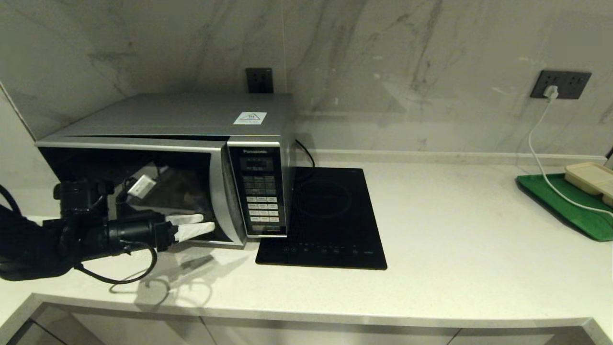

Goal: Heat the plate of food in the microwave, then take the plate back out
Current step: Open the microwave oven

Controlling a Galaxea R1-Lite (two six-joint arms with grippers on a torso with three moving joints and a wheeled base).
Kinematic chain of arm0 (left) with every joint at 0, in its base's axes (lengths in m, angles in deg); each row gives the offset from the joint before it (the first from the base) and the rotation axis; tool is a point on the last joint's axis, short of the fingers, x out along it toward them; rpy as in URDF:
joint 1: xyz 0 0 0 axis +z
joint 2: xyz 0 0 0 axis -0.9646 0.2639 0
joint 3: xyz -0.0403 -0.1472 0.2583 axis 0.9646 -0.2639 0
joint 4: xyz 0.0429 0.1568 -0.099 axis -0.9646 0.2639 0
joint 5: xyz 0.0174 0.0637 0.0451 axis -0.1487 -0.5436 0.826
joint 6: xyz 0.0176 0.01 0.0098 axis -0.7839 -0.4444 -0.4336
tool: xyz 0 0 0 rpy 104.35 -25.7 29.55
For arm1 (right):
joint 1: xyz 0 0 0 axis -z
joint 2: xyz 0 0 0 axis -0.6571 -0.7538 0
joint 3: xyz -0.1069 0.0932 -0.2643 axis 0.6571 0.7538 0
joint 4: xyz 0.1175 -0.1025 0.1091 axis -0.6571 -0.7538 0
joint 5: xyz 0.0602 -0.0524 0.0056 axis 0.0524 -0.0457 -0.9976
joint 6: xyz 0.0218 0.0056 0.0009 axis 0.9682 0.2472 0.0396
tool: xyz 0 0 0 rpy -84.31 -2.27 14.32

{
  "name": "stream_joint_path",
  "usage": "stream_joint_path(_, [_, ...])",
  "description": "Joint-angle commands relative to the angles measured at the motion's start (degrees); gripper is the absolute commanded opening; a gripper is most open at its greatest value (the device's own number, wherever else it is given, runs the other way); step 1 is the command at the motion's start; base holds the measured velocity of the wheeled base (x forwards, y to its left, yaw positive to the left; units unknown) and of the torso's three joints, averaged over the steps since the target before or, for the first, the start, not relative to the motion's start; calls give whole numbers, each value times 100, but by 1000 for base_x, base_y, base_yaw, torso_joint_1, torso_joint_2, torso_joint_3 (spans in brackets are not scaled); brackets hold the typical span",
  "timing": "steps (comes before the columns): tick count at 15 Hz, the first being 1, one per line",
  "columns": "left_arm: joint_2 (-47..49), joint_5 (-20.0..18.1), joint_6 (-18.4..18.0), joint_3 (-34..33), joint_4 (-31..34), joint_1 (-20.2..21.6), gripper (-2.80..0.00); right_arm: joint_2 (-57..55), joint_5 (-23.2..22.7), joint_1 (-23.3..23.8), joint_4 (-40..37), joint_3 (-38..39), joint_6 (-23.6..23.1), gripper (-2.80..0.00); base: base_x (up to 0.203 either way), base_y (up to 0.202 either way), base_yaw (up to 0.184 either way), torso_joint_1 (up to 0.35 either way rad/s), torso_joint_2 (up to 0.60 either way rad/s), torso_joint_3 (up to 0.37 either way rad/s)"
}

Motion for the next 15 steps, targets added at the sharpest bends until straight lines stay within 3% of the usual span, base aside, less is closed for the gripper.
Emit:
stream_joint_path(1, [-600,-30,-27,-300,12,215,-280,-5,1,1,-7,-2,2,-280,0,0,0,0,0,0])
stream_joint_path(6, [-2172,-28,-31,-793,195,638,-280,-5,1,1,-7,-2,2,-280,0,0,0,0,0,0])
stream_joint_path(9, [-3549,-27,-6,-764,1062,697,-280,-5,1,1,-7,-2,2,-280,0,0,0,0,0,0])
stream_joint_path(11, [-4120,125,14,-51,2165,530,-280,-5,1,1,-7,-2,2,-280,0,0,0,0,0,0])
stream_joint_path(12, [-4127,459,20,514,2708,310,-280,-5,1,1,-7,-2,2,-280,0,0,0,0,0,0])
stream_joint_path(13, [-3969,1125,29,1092,3198,-86,-280,-5,1,1,-7,-2,2,-280,0,0,0,0,0,0])
stream_joint_path(14, [-3690,2026,54,1596,3507,-528,-280,-5,1,1,-7,-2,2,-280,0,0,0,0,0,0])
stream_joint_path(15, [-3365,2605,85,1987,3668,-833,-280,-5,1,1,-7,-2,2,-280,0,0,0,0,0,0])
